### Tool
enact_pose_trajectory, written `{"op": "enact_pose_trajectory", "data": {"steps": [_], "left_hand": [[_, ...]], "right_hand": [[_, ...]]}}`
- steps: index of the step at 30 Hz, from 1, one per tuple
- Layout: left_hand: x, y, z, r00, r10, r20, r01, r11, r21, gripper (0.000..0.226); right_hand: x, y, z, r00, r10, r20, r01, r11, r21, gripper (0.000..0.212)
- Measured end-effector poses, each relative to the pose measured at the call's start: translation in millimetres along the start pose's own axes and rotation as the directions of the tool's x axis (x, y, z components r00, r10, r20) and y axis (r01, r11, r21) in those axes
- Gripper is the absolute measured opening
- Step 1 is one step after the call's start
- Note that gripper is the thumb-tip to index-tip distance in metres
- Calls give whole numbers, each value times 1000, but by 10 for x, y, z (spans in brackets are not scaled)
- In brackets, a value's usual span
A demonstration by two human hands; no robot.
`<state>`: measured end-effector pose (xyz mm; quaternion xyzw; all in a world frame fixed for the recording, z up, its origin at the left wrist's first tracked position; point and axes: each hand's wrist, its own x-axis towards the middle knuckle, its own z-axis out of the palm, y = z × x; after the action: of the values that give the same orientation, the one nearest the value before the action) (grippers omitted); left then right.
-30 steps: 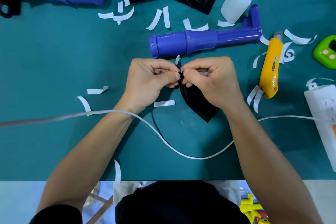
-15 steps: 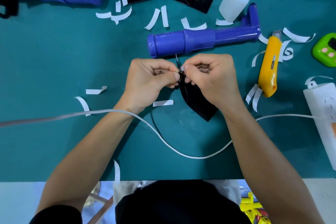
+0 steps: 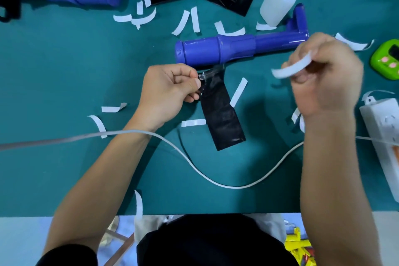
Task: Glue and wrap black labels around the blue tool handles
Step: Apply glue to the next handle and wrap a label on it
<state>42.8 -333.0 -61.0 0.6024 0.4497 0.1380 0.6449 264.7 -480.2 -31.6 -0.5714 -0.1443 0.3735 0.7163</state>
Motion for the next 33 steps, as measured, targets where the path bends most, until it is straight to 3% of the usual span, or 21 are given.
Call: {"op": "enact_pose_trajectory", "data": {"steps": [2, 3, 5, 6, 7, 10, 13, 16, 24, 28, 33], "left_hand": [[6, -23, 6, 1000, 10, -16, -10, 999, 52, 35], [8, -34, 12, 1000, 17, -20, -16, 997, 74, 34], [7, -43, 14, 999, 32, -13, -31, 995, 93, 31], [5, -44, 11, 999, 44, 3, -44, 995, 89, 29], [3, -41, 6, 998, 60, 31, -62, 995, 77, 27], [-5, -21, 2, 986, 107, 130, -108, 994, -2, 16], [-16, -1, 9, 973, 137, 187, -125, 989, -77, 9], [-15, 3, 9, 966, 148, 210, -124, 985, -123, 8], [-17, 19, 16, 966, 153, 207, -119, 979, -166, 8], [-56, 55, 35, 975, 141, 169, -98, 965, -243, 18], [-76, 77, 37, 988, 112, 106, -79, 956, -282, 9]], "right_hand": [[18, -47, -89, 998, -56, 11, 57, 967, -249, 16], [18, -30, -113, 995, -92, 43, 101, 874, -475, 20], [9, 70, -129, 987, -123, 103, 151, 503, -851, 25], [2, 120, -108, 986, -127, 104, 143, 364, -920, 30], [-14, 151, -73, 987, -129, 100, 137, 328, -935, 32], [-58, 193, 43, 979, -171, 114, 189, 535, -823, 10], [-87, 172, 121, 967, -205, 148, 251, 706, -662, 21], [-115, 164, 208, 969, -67, 237, 194, 801, -567, 22], [-152, 223, 329, 966, 18, 257, 99, 895, -436, 24], [-148, 205, 325, 947, 141, 288, -38, 941, -335, 14], [-160, 299, 340, 915, 246, 319, -56, 862, -504, 23]]}}
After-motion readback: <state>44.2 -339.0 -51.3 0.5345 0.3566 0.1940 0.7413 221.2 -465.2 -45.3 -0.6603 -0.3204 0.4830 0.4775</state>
